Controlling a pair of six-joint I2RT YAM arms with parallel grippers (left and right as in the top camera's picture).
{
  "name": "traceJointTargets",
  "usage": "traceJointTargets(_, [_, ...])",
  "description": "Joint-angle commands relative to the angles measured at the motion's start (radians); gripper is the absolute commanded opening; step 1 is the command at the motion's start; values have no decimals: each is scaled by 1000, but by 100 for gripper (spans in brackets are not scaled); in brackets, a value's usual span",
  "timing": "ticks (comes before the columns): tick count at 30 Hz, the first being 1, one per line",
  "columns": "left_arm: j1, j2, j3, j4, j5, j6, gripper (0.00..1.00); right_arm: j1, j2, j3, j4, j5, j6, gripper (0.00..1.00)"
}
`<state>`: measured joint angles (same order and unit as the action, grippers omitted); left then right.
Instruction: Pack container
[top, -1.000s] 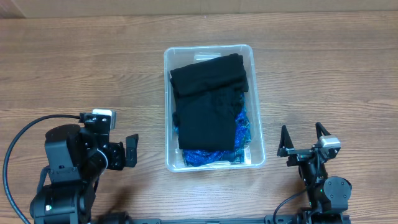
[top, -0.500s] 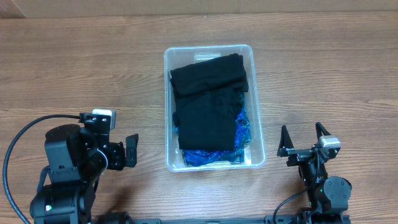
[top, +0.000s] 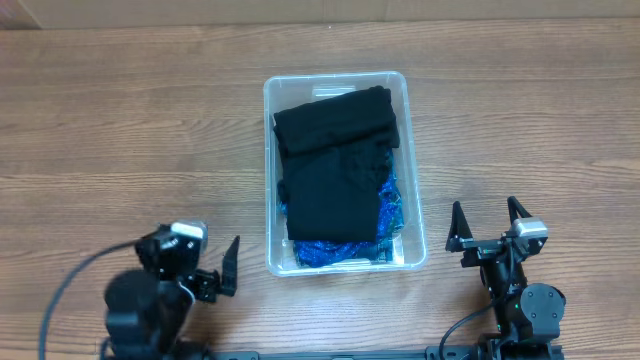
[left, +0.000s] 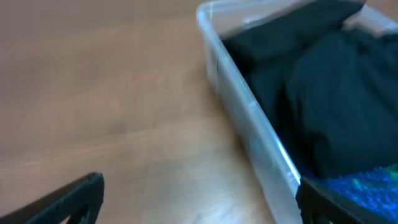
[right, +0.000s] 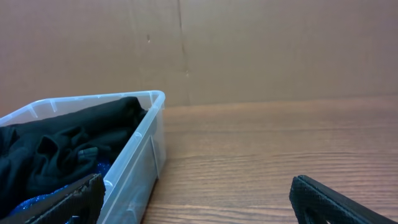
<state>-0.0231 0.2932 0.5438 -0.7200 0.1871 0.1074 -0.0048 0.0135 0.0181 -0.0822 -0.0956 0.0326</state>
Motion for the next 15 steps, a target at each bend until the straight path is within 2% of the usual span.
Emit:
traceJointTargets(1, [-10, -156, -229, 258, -15, 4, 100, 6, -11, -10, 6, 12, -3, 100])
traceJointTargets(6, [-10, -236, -448, 671, -100, 5, 100, 6, -11, -10, 6, 12, -3, 100])
traceJointTargets(9, [-10, -246, -542, 822, -140, -2, 100, 6, -11, -10, 6, 12, -3, 100])
traceJointTargets(11, [-10, -253, -539, 757, -139, -2, 100, 6, -11, -10, 6, 12, -3, 100])
traceJointTargets(15, [-9, -264, -539, 741, -142, 1, 100, 6, -11, -10, 6, 12, -3, 100])
